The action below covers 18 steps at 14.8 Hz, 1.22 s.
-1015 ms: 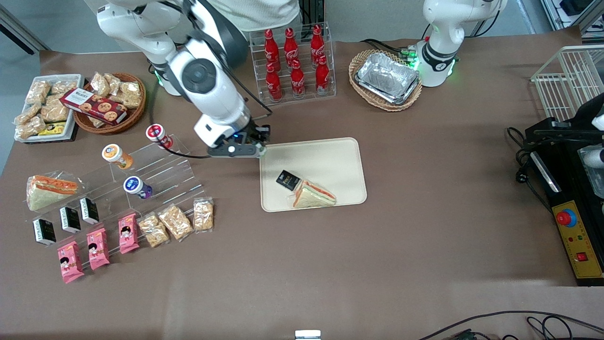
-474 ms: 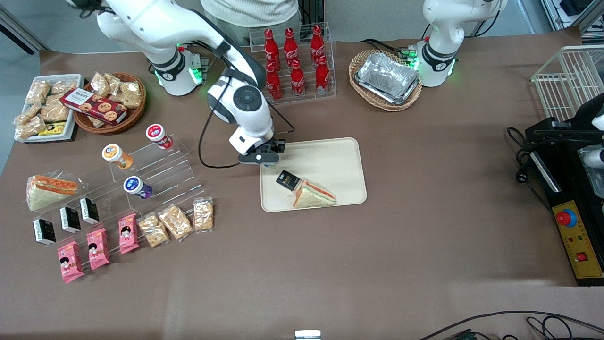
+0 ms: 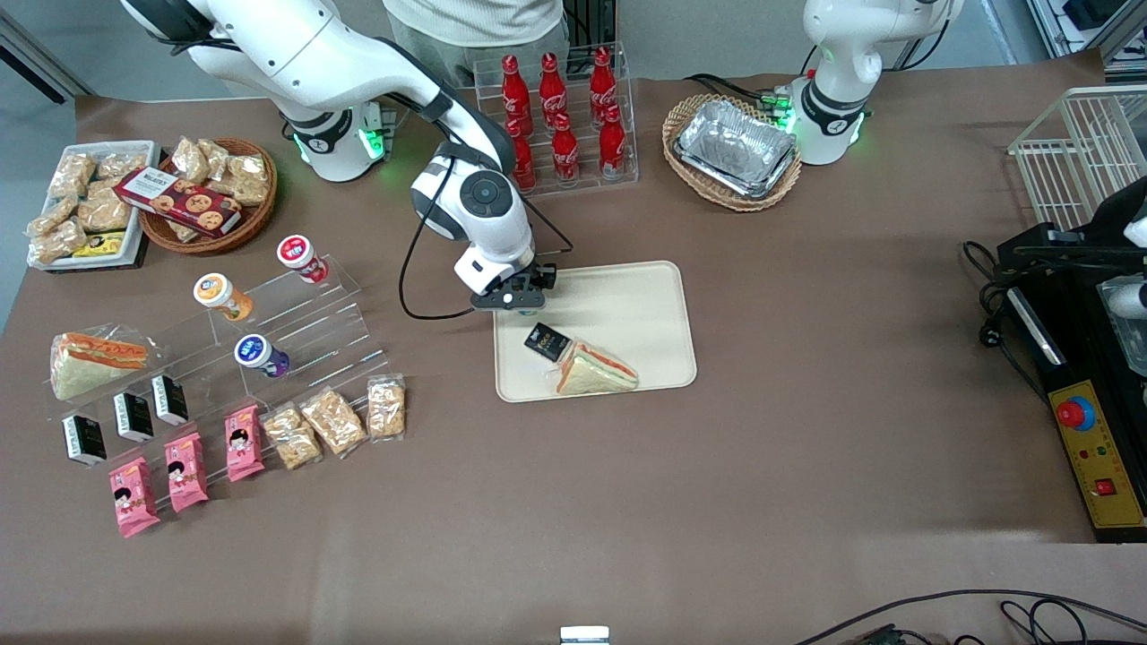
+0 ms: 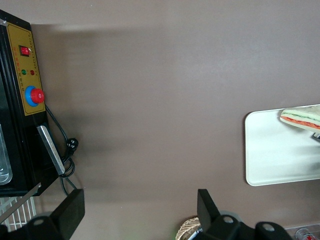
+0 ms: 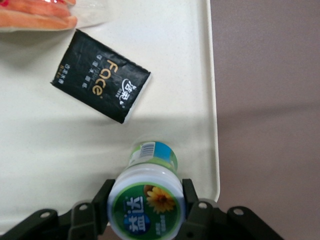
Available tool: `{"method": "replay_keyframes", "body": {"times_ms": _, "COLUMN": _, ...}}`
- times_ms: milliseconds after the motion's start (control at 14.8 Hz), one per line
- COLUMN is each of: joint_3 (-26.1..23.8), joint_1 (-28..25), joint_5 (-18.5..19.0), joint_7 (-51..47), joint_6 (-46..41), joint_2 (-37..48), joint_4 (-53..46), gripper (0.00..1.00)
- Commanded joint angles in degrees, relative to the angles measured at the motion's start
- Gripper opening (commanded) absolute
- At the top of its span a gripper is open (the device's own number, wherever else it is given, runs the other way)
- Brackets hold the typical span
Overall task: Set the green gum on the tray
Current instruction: 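Carry the gum bottle over the cream tray beside the black packet, then lower the gum bottle onto the tray and open the right gripper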
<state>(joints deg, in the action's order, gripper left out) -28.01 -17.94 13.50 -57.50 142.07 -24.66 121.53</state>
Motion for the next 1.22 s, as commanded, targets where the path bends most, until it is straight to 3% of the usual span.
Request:
{"method": "replay_keyframes", "body": {"times_ms": 0, "joint_3": -0.29, "joint_1": 0.28, "joint_5": 2.05, "joint_7": -2.0, "joint_6": 1.01, "joint_2": -1.27, "joint_4": -0.94, "gripper": 1.0}}
{"method": "replay_keyframes", "body": {"times_ms": 677, "joint_3": -0.29, "joint_1": 1.15, "joint_5": 2.05, "joint_7": -1.74, "joint_6": 0.14, "joint_2": 0.83, "joint_4": -0.94, "gripper": 1.0}}
{"method": "replay_keyframes", "body": {"times_ms": 880, "joint_3": -0.46, "joint_1": 4.13, "joint_5": 1.62, "joint_7": 3.33, "joint_6": -8.97, "joint_2": 7.93, "joint_4": -1.64, "gripper": 1.0}}
{"method": "replay_keyframes", "body": {"times_ms": 1015, "joint_3": -0.46, "joint_1": 6.16, "joint_5": -1.18, "joint_7": 7.82, "joint_6": -14.95, "joint_2": 13.38, "joint_4": -2.43, "gripper": 1.0}}
{"method": "replay_keyframes", "body": {"times_ms": 1150, "joint_3": -0.03, "joint_1": 8.52, "joint_5": -8.9, "joint_7": 14.65, "joint_6": -22.41, "joint_2": 16.91, "joint_4": -6.28, "gripper": 1.0}}
